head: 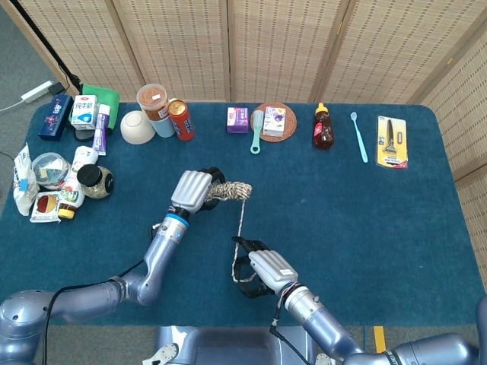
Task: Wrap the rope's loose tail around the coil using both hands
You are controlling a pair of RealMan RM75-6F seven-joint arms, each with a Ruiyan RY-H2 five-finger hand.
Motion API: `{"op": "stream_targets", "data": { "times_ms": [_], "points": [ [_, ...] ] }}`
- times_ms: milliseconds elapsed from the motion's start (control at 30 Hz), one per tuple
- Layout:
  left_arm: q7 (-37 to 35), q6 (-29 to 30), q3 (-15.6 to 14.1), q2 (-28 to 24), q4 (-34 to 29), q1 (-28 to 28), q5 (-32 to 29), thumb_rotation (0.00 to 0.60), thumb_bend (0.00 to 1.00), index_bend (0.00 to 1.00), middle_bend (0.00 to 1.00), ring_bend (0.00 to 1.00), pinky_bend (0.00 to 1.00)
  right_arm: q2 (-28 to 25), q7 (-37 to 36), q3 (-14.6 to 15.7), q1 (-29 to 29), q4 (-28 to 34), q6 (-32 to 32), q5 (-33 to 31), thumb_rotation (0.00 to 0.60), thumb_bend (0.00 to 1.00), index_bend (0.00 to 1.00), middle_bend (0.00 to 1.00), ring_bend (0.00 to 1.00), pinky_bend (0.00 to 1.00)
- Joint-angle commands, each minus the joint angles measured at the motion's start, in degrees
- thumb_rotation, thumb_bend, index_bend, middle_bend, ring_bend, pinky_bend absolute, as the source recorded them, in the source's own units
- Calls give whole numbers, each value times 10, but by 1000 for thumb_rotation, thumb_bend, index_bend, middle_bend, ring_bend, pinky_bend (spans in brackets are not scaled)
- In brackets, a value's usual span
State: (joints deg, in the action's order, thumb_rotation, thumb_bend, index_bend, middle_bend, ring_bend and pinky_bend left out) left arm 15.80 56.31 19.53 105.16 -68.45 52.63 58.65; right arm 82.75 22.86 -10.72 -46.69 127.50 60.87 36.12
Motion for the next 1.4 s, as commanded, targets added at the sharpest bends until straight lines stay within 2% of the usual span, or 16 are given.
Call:
{"op": "stream_targets", "data": {
  "times_ms": [33, 267, 467, 733, 967, 1400],
  "points": [
    [-6, -12, 9, 0, -11, 0, -18, 600, 436, 553, 355, 418, 614, 5, 3, -1, -8, -2, 3, -5, 600, 606, 637, 6, 0, 0],
    [13, -9, 16, -1, -19, 6, -36, 600, 436, 553, 355, 418, 614, 18, 2, 1, -19, -11, 9, -15, 600, 606, 637, 6, 0, 0],
    [40, 2, 4, 8, -6, 13, -26, 600, 436, 553, 355, 418, 614, 23, -5, -14, -32, -11, 7, -28, 600, 607, 638, 6, 0, 0],
    [60, 8, -25, 24, 22, 19, 8, 600, 440, 553, 355, 419, 614, 13, 5, -70, -70, 4, 30, -65, 600, 606, 639, 7, 0, 0],
    [57, 7, -47, 28, 37, 17, 41, 600, 443, 553, 355, 419, 614, 8, 10, -119, -113, -10, 43, -139, 600, 607, 641, 9, 0, 0],
    [58, 4, -77, 34, 69, 12, 90, 600, 446, 553, 355, 419, 614, 4, 17, -205, -190, -100, 65, -266, 600, 614, 642, 10, 0, 0]
  ]
}}
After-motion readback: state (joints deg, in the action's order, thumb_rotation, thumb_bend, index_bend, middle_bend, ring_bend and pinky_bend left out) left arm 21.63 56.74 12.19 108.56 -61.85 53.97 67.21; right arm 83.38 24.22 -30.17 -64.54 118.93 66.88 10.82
